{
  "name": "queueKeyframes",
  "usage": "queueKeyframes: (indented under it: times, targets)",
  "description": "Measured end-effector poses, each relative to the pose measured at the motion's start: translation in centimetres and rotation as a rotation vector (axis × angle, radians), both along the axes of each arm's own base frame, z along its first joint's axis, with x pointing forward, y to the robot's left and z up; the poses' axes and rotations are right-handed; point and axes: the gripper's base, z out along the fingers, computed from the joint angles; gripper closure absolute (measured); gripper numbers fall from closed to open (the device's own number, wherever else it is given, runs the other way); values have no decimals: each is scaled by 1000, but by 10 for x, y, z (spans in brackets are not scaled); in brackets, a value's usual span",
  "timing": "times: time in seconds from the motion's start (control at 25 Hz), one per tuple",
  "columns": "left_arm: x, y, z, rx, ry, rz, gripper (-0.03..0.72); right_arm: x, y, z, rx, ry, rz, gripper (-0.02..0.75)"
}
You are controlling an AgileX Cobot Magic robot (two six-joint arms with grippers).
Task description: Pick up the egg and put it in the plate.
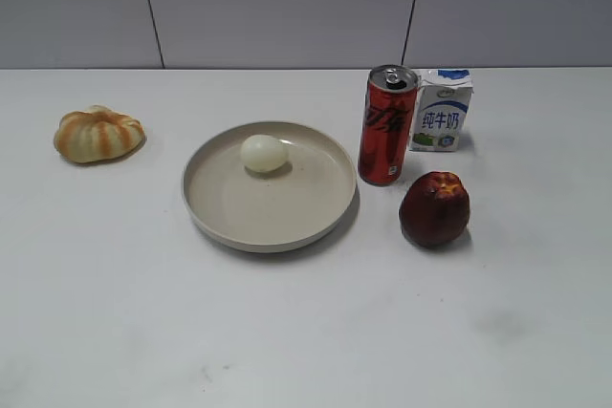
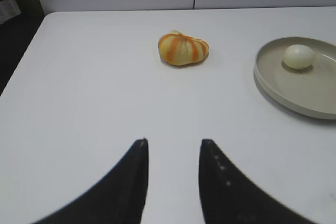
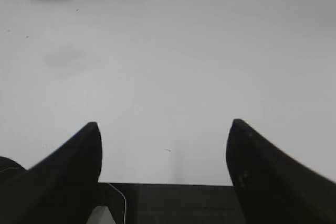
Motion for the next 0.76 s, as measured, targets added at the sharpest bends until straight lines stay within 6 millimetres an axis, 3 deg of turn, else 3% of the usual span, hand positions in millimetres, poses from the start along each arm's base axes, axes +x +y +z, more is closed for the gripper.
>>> queueKeyframes:
  times: [0.24, 0.76]
  targets:
    - [0, 0, 0, 0, 0, 0, 448, -27, 0, 0, 1, -106, 2, 180]
    - [0, 0, 0, 0, 0, 0, 448, -66, -1, 6, 4, -352, 3, 181]
